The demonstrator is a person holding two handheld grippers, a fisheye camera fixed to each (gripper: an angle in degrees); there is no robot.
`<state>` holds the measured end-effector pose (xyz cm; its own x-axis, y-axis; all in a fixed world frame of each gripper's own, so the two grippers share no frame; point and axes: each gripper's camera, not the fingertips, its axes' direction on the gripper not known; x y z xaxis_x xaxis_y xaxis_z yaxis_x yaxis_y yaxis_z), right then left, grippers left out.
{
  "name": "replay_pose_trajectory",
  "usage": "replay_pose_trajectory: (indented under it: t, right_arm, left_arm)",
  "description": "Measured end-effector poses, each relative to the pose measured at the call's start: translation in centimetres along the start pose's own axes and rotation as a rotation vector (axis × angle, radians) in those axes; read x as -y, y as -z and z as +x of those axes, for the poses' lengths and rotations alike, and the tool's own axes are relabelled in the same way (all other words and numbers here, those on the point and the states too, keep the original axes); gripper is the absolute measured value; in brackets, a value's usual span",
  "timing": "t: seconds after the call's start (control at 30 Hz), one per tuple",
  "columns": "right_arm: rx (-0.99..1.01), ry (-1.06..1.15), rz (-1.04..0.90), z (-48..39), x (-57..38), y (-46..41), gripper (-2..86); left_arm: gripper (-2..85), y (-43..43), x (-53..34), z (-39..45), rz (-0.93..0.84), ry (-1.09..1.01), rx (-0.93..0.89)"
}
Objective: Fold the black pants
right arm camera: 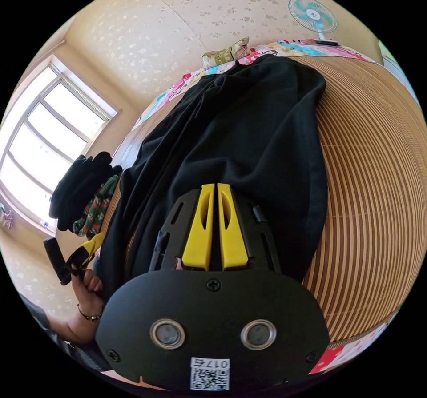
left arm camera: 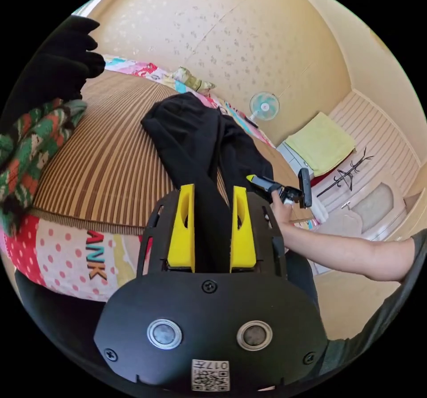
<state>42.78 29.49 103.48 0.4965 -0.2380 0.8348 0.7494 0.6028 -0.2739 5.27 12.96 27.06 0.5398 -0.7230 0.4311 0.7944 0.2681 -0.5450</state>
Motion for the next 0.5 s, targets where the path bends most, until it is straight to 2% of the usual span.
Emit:
replay_pose_trajectory:
  t: [0.2, 0.27, 0.33, 0.4, 0.47, 0.5]
  right_arm:
    - [0.013, -0.006, 0.0, 0.0, 0.3, -0.1, 1.3]
    - [0.02, -0.009, 0.001, 0.0, 0.4, -0.2, 1.3]
    - [0.022, -0.009, 0.003, -0.1, 0.4, -0.2, 1.2]
    - [0.019, -0.006, 0.003, -0.3, 0.5, -0.3, 1.2]
    - [0.022, -0.007, 0.002, -0.4, 0.6, -0.4, 1.1]
    - [0.028, -0.009, 0.003, -0.4, 0.7, -0.4, 1.0]
  left_arm:
    - [12.8, -2.3, 0.3, 2.8, -0.173, -0.095, 0.184]
    - [12.6, -2.8, 0.5, 1.7, -0.224, -0.043, 0.158]
    - [12.5, -4.1, 0.4, -0.1, -0.29, 0.016, 0.049]
    - [12.4, -4.6, 0.2, -0.7, -0.287, 0.051, 0.002]
    - [11.4, -5.2, 0.5, -0.5, -0.288, 0.024, 0.016]
    - [8.0, -5.9, 1.1, -0.3, -0.329, -0.039, 0.025]
